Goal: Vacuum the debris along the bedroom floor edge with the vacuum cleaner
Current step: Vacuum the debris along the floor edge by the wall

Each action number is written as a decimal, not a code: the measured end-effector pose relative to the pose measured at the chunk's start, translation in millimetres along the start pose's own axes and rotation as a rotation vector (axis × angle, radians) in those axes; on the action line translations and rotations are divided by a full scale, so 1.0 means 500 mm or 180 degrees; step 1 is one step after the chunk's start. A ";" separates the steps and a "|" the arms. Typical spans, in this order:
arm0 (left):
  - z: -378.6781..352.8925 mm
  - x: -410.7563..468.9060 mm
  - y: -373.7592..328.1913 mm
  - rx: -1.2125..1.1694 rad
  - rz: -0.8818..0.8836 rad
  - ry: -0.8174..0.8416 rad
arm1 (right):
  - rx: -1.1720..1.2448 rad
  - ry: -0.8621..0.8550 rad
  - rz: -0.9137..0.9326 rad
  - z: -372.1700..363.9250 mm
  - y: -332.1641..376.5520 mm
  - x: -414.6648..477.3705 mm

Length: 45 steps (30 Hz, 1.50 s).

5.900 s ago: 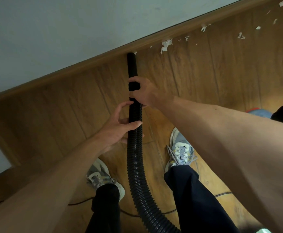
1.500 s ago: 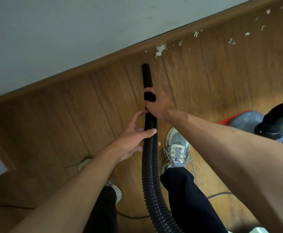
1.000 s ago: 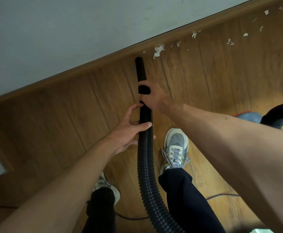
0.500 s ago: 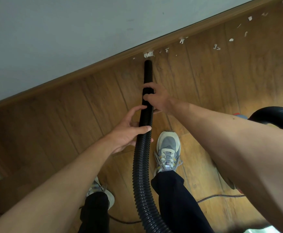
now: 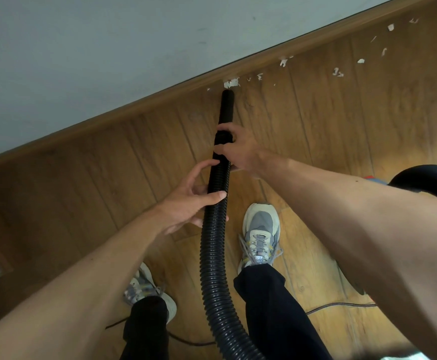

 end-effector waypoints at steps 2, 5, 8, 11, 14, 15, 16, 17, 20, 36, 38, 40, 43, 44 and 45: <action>0.009 -0.005 0.001 -0.0025 -0.0032 -0.0051 | -0.0106 0.0026 0.0056 -0.014 0.008 0.006; 0.026 -0.013 0.008 -0.0078 -0.0069 -0.0163 | -0.0208 0.0074 0.0064 -0.041 0.018 0.016; 0.042 -0.020 0.017 -0.0117 -0.0072 -0.0227 | -0.0346 0.0187 0.0095 -0.069 0.024 0.020; 0.052 -0.023 0.023 -0.0152 -0.0058 -0.0256 | -0.0392 0.0271 0.0086 -0.083 0.022 0.023; 0.049 -0.018 0.024 -0.0126 -0.0038 -0.0250 | -0.0408 0.0322 0.0028 -0.079 0.017 0.023; 0.045 -0.016 0.023 -0.0118 -0.0033 -0.0239 | -0.0416 0.0332 0.0022 -0.075 0.016 0.023; 0.041 -0.013 0.021 -0.0118 -0.0033 -0.0232 | -0.0419 0.0327 0.0023 -0.070 0.016 0.022; 0.037 -0.009 0.019 -0.0123 -0.0041 -0.0238 | -0.0417 0.0305 0.0037 -0.064 0.017 0.023; 0.024 0.003 0.009 -0.0106 -0.0077 -0.0229 | -0.0383 0.0201 0.0082 -0.044 0.019 0.027; -0.006 0.017 -0.007 -0.0087 -0.0070 -0.0114 | -0.0344 -0.0131 0.0203 0.007 0.005 0.024; 0.006 0.009 -0.001 -0.0078 -0.0057 -0.0154 | -0.0414 -0.0086 0.0198 -0.011 0.008 0.027; 0.020 0.001 0.008 -0.0145 -0.0026 -0.0202 | -0.0446 0.0037 0.0164 -0.036 0.012 0.030; 0.041 -0.009 0.020 -0.0262 0.0034 -0.0261 | -0.0540 0.0145 0.0191 -0.068 0.021 0.036; 0.046 -0.011 0.022 -0.0261 0.0041 -0.0276 | -0.0552 0.0152 0.0193 -0.073 0.022 0.037; 0.048 -0.011 0.023 -0.0256 0.0043 -0.0280 | -0.0543 0.0154 0.0188 -0.075 0.021 0.038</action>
Point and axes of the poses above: each hand's wrist, its own x-axis towards the middle knuckle, its own z-axis out of the back of the hand, y = z × x, the point moved 7 cm from there along x, towards the middle knuckle
